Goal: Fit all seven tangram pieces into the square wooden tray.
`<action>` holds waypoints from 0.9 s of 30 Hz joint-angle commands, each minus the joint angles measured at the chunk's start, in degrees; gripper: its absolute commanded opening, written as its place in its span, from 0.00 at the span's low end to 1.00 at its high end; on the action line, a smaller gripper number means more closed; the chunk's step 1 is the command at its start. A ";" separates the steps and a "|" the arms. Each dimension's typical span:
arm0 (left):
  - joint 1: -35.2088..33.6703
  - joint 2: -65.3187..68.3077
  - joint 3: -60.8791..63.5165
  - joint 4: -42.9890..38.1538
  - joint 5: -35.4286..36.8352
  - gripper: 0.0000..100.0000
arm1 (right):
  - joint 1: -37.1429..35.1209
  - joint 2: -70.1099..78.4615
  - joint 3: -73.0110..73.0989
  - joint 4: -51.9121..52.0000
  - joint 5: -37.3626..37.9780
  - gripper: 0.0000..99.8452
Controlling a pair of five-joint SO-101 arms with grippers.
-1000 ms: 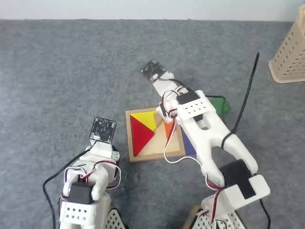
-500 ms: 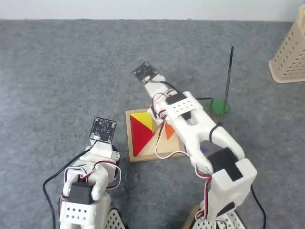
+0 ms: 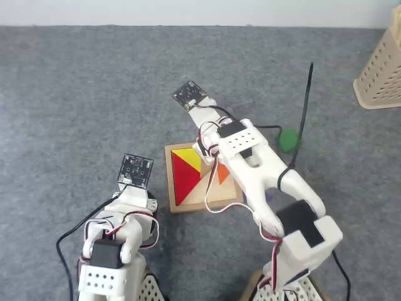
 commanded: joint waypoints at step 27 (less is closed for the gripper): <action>0.00 -1.14 -1.10 0.35 0.35 0.01 | -5.76 -9.01 13.80 -7.43 0.70 0.01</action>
